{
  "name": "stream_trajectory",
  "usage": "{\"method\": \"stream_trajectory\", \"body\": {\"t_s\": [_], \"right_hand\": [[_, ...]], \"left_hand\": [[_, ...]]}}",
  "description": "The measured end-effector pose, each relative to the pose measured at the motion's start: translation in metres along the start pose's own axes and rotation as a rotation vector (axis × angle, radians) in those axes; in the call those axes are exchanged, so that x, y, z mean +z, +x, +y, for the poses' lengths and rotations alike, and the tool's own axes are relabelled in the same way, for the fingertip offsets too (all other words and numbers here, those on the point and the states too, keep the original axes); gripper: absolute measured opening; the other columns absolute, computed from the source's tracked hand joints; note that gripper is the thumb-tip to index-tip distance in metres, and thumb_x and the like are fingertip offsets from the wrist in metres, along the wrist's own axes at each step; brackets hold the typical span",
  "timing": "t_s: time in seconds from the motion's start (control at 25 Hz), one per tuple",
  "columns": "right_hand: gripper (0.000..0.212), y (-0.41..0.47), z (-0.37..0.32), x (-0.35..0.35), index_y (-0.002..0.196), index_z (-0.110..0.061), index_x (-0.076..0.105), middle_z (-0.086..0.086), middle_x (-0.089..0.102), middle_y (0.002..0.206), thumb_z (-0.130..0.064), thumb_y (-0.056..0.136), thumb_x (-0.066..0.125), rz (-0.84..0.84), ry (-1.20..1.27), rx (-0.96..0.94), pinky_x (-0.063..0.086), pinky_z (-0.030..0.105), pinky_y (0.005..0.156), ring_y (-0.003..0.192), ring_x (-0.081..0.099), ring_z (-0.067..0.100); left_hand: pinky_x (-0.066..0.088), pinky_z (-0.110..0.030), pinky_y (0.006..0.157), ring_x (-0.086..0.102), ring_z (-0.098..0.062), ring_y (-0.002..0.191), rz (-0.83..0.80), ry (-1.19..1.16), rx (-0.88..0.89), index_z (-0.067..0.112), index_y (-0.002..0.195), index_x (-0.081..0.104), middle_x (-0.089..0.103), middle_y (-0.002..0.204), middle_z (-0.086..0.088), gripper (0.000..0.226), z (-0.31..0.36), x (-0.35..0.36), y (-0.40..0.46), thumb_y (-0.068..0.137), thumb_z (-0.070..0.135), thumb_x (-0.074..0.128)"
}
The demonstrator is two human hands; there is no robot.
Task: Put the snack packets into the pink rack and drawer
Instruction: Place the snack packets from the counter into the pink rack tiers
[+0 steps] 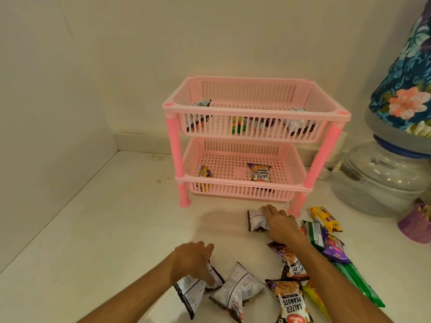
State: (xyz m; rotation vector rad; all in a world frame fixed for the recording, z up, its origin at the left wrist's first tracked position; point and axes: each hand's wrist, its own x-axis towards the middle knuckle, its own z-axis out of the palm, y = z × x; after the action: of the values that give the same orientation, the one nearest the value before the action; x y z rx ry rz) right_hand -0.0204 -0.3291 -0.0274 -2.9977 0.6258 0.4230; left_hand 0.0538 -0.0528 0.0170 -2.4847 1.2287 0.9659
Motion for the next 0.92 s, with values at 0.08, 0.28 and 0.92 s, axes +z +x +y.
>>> {"method": "stream_trajectory", "body": {"t_s": [0.08, 0.28, 0.92], "right_hand": [[0.069, 0.002, -0.001, -0.002, 0.148, -0.019, 0.023, 0.004, 0.036, 0.149, -0.033, 0.088, 0.054, 0.019, -0.003, -0.011, 0.043, 0.049, 0.095, 0.123, 0.045, 0.033], [0.059, 0.007, -0.009, -0.012, 0.133, -0.016, 0.043, 0.006, 0.059, 0.119, -0.045, 0.084, 0.056, 0.023, -0.007, -0.03, 0.048, 0.04, 0.084, 0.106, 0.06, 0.029], [0.055, -0.002, -0.019, -0.124, 0.119, -0.027, 0.061, -0.005, 0.06, 0.094, -0.046, 0.069, 0.071, 0.053, 0.292, -0.273, 0.043, 0.03, 0.06, 0.081, 0.056, 0.015]], "left_hand": [[0.047, -0.041, 0.094, 0.051, -0.032, 0.116, -0.038, 0.005, -0.014, 0.013, 0.143, 0.025, 0.047, 0.13, -0.012, 0.096, -0.003, 0.012, -0.004, 0.071, 0.056, 0.073], [0.046, -0.042, 0.098, 0.05, -0.035, 0.12, -0.029, -0.045, -0.047, 0.009, 0.148, 0.016, 0.048, 0.133, -0.017, 0.096, -0.004, 0.027, -0.006, 0.077, 0.036, 0.074], [0.052, -0.04, 0.084, 0.058, -0.028, 0.103, 0.52, -0.457, 0.04, 0.023, 0.144, 0.024, 0.059, 0.117, -0.01, 0.081, -0.02, -0.089, -0.01, 0.077, 0.027, 0.069]]}}
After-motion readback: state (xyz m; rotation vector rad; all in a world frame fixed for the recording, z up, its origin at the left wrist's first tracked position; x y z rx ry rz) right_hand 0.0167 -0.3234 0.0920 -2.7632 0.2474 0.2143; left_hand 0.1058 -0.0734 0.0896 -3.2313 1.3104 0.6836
